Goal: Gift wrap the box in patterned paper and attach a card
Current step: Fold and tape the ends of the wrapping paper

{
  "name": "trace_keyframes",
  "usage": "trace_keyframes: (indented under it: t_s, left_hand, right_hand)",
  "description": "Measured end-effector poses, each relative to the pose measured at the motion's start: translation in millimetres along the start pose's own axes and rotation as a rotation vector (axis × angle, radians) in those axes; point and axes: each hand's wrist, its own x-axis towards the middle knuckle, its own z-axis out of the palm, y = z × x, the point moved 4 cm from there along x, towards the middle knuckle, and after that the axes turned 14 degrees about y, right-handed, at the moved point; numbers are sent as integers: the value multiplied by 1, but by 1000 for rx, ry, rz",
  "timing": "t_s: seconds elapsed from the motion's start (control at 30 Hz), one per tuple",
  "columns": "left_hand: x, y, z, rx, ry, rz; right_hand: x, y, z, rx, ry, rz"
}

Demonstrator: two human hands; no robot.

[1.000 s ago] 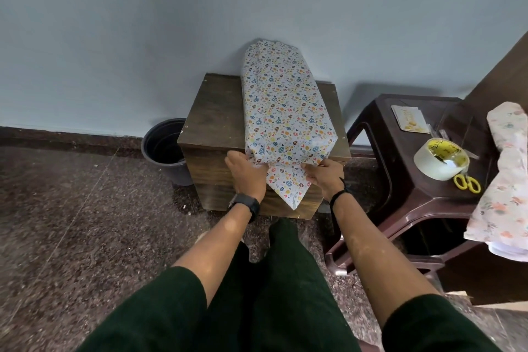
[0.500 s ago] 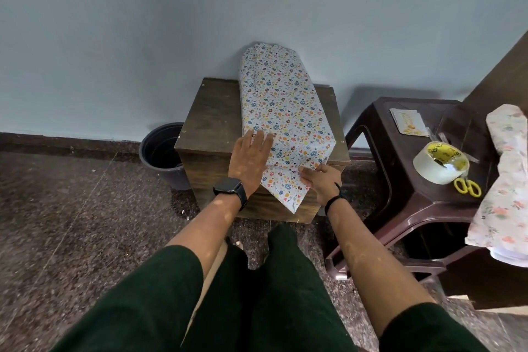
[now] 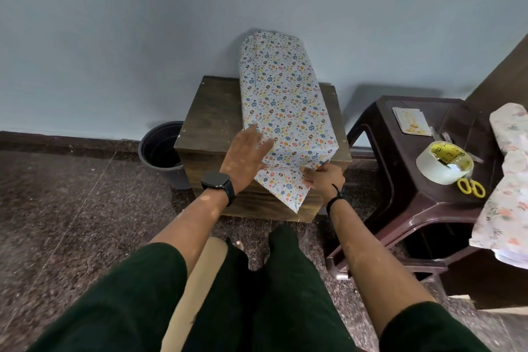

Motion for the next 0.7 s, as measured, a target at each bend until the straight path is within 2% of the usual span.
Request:
trace_keyframes:
  t_s: [0.13,0.23,0.43,0.53,0.7]
  left_hand:
    - [5,1,2,-72,2,-74]
    - [12,0,3,42,-127,-58]
    - [17,3,2,122,-144,-66]
    - [22,4,2,158,-134,-62]
    - [32,3,3,186,-149,-64]
  right_hand:
    - [0,0,-3,-35,32,-66]
    - [1,-5,-4,-134,79,-171]
    - [-5,-16,-6,-297,192,-460]
    - [-3,-13,-6,-332,213,-470]
    - [0,-16,-5,-296,148,-473]
